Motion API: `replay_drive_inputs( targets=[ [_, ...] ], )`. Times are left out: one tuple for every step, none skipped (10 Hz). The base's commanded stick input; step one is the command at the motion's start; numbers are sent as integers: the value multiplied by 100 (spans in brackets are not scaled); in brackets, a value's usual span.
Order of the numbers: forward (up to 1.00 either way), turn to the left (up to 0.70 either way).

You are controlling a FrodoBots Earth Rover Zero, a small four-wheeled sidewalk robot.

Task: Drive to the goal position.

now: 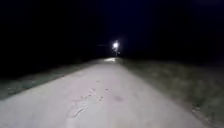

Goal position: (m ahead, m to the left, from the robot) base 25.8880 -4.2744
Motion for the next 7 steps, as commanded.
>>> replay_drive_inputs(
  targets=[
    [100,20],
    [100,5],
    [100,1],
    [100,0],
    [100,0],
    [100,0],
    [100,0]
  ],
)
